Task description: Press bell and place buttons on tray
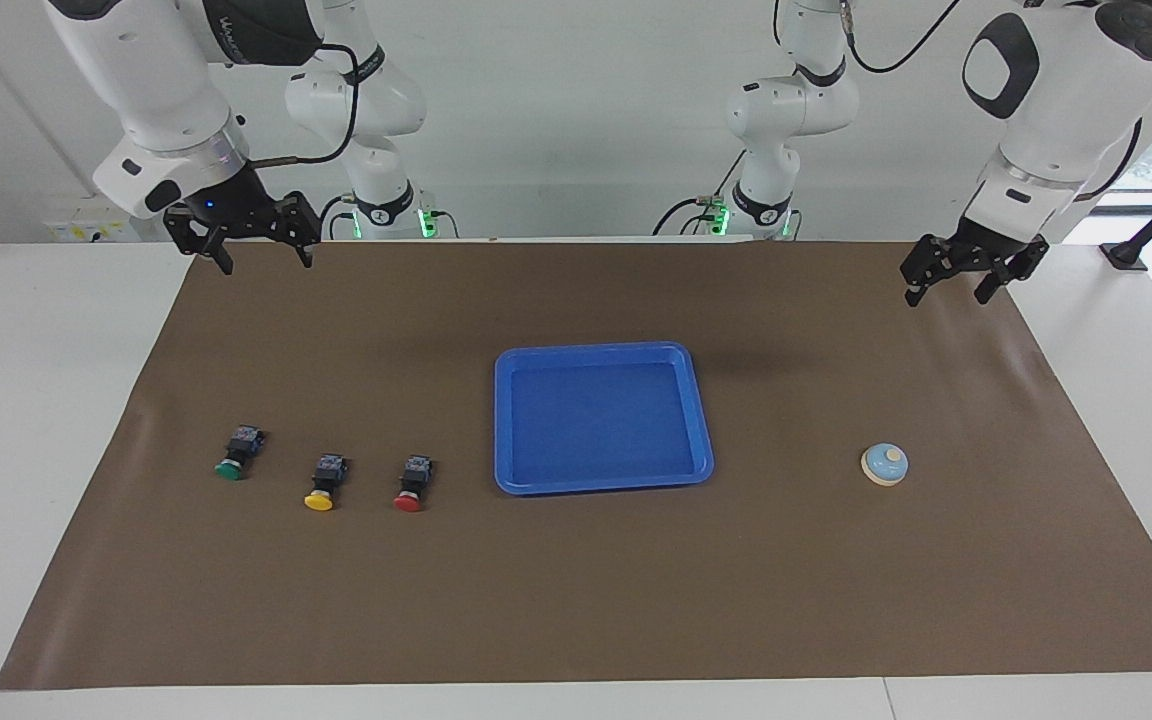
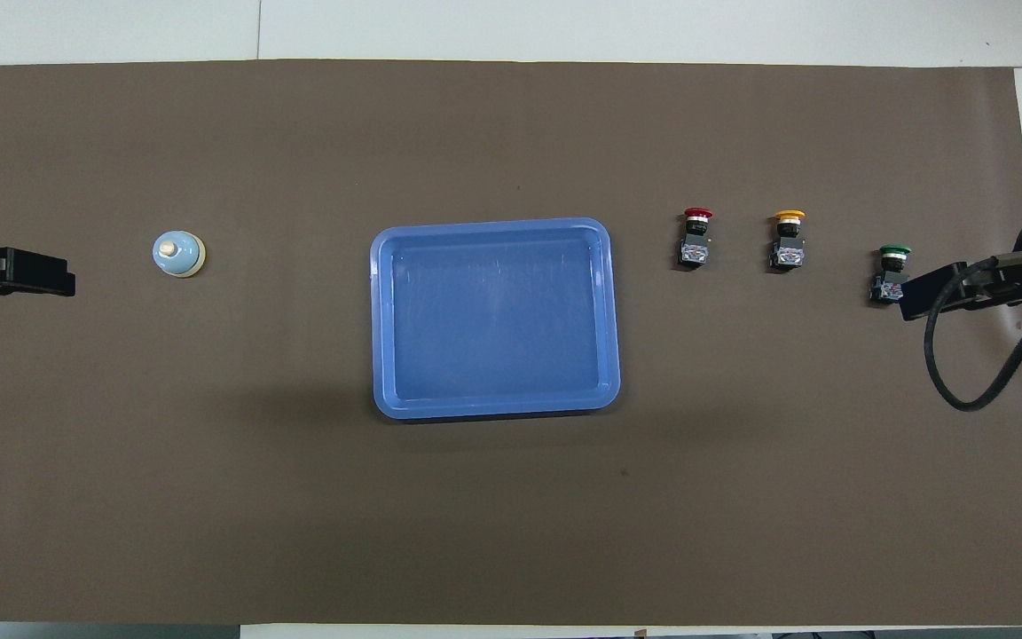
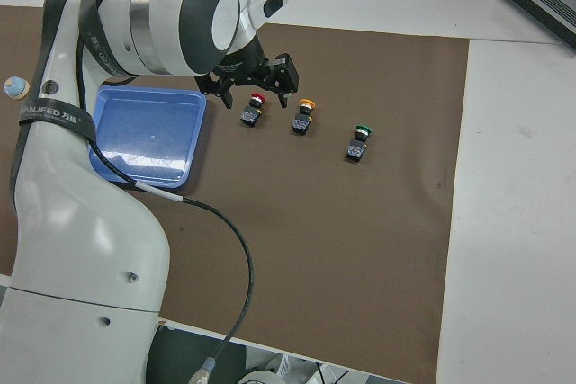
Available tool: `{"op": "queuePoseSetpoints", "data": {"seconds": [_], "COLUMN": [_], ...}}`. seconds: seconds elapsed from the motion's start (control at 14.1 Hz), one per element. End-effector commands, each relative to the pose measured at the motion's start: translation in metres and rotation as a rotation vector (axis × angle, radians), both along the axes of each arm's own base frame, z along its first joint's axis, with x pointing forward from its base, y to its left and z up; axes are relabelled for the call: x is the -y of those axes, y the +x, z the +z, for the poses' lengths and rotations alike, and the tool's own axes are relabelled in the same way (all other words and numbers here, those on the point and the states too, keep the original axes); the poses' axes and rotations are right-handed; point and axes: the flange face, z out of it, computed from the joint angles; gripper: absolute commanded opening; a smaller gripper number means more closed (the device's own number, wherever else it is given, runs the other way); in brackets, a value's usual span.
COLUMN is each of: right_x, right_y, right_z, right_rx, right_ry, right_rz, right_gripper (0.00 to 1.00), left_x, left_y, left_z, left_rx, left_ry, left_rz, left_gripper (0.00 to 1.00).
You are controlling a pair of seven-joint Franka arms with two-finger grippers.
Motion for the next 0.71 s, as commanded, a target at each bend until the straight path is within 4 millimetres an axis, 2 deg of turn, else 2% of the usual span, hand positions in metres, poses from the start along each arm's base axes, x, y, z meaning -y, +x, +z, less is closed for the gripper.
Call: {"op": "queuePoseSetpoints", "data": {"seconds": [0.0, 0.21, 0.28, 0.64], "right_x": [0.002, 0.002, 0.002, 0.002], "right_y": [-0.001, -0.002, -0.002, -0.002], "right_z": [0.002, 0.003, 0.002, 0.002], "right_rx": [0.001, 0.001, 0.0, 0.0], "right_ry": [0.016, 0.015, 0.016, 0.016], "right_rz": [0.009, 0.007, 0.009, 0.009], "right_gripper": [1.0, 1.0, 1.0, 1.0], "left_x": [0.004, 0.001, 0.0, 0.002], "left_y": [-0.01, -0.004, 0.002, 0.006], "left_z": [0.002, 0.015, 0.013, 0.016], "left_rx": [-0.025, -0.045, -0.066, -0.039], "left_ry": [-0.002, -0.005, -0.006, -0.007], "left_rz": [0.025, 0.028, 0.028, 0.023], "left_gripper": [1.0, 1.0, 1.0, 1.0]}}
